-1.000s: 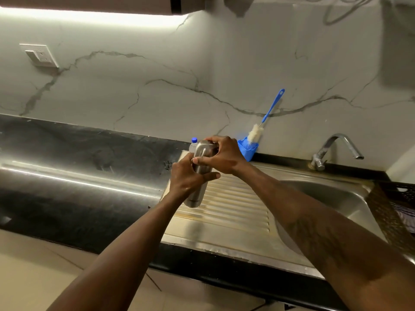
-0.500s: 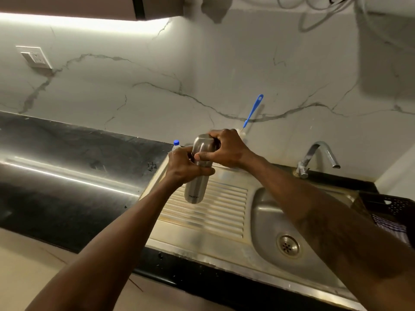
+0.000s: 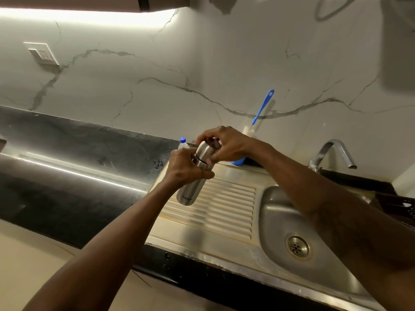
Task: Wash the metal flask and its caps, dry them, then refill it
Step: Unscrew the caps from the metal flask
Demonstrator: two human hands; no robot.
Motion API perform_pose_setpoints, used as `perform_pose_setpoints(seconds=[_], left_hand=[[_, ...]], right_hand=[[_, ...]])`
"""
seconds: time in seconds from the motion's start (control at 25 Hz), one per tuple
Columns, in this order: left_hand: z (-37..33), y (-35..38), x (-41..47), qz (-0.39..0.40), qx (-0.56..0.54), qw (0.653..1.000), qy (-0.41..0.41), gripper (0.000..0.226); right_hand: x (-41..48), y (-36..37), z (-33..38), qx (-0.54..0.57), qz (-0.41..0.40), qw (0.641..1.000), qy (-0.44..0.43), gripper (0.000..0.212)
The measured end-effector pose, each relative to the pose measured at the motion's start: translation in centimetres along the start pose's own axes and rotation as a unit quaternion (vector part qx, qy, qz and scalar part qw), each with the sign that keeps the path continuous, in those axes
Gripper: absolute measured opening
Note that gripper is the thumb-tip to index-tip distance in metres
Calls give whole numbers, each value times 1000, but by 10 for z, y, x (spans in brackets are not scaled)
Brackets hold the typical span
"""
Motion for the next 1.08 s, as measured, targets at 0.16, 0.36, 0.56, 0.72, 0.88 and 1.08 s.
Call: perform_pose_setpoints(seconds=[0.16, 0.36, 0.56, 0.72, 0.88, 1.08], left_hand=[[15, -3, 7, 23, -13, 1000, -10, 46], [26, -5, 13, 15, 2, 1000, -23, 62], [41, -8, 17, 63, -22, 998, -20, 48], [46, -13, 16, 98, -52, 993, -29, 43], [55, -15, 11, 87, -74, 993, -28, 44], [74, -17, 5, 48, -90, 994, -22, 47]], right_hand=[[14, 6, 3, 63, 53, 997, -2, 86], [28, 9, 11, -128, -53, 979, 152, 78], [33, 14, 9, -45, 9, 999, -3, 46], [37, 18, 13, -28, -13, 996, -85, 46], [26, 8, 10, 31, -103, 992, -63, 44], [12, 46, -33, 95, -170, 974, 115, 63]])
Point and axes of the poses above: each hand's wrist, its own x-axis towards the middle knuckle, its own y-axis out of the palm, z = x × y, the point moved 1 cm from there along x, towards the middle knuckle, and after that the axes turned 12 degrees about -y, right-handed, at the moved point
